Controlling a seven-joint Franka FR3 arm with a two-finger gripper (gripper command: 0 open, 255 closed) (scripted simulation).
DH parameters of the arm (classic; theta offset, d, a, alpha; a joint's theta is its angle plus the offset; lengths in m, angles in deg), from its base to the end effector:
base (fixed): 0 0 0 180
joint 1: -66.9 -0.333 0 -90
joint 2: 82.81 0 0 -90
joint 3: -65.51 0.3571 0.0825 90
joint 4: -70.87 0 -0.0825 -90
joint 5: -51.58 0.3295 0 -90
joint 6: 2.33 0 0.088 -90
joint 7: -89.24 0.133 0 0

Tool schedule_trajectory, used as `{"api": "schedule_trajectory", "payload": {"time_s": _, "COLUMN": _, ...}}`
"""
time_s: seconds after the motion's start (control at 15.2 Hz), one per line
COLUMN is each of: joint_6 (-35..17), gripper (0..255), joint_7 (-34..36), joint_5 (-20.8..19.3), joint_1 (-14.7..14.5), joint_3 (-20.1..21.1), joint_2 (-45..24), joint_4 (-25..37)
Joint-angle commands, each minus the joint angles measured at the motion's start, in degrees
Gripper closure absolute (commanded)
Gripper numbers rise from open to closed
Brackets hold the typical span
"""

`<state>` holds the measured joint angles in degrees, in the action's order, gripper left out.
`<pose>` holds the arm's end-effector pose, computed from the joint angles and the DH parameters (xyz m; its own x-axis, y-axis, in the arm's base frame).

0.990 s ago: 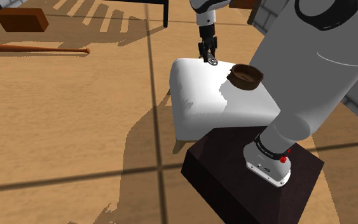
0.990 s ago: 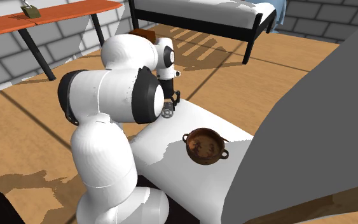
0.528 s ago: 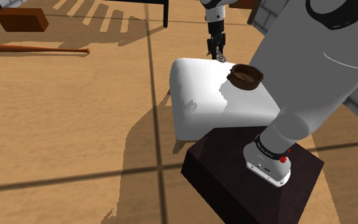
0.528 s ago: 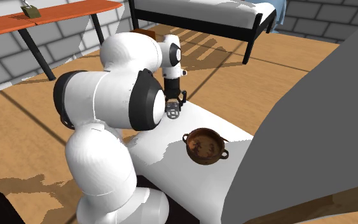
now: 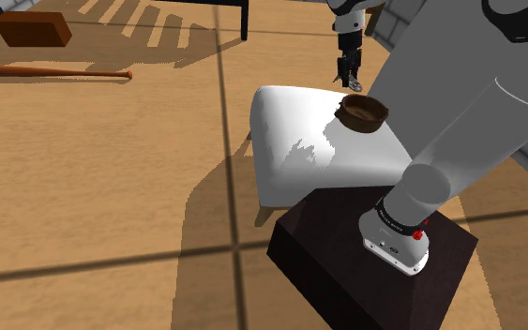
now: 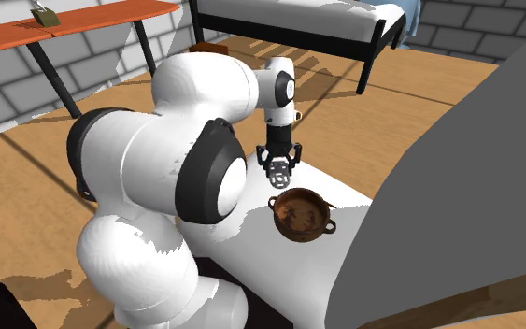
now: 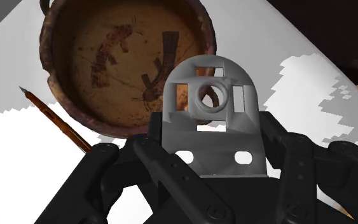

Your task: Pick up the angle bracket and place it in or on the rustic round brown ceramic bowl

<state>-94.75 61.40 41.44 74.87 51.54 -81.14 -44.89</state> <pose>0.3994 -0.1865 0.4784 0.9058 0.1409 -0.3995 0.1376 -0.9898 -0.0371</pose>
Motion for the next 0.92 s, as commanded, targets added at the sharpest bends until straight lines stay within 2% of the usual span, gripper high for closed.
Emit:
{"api": "schedule_trajectory", "payload": {"time_s": 0.0, "joint_6": -0.6, "gripper": 255, "joint_7": -1.9, "joint_5": -1.3, "joint_1": 1.1, "joint_3": -1.1, "joint_2": 1.7, "joint_4": -1.8}}
{"api": "schedule_trajectory", "payload": {"time_s": 0.4, "joint_6": -1.9, "gripper": 255, "joint_7": -8.6, "joint_5": -5.2, "joint_1": 5.1, "joint_3": -5.3, "joint_2": 4.6, "joint_4": -4.5}}
{"api": "schedule_trajectory", "payload": {"time_s": 0.86, "joint_6": -7.2, "gripper": 255, "joint_7": -7.9, "joint_5": -5.1, "joint_1": 5.2, "joint_3": -5.7, "joint_2": 2.8, "joint_4": -8.1}}
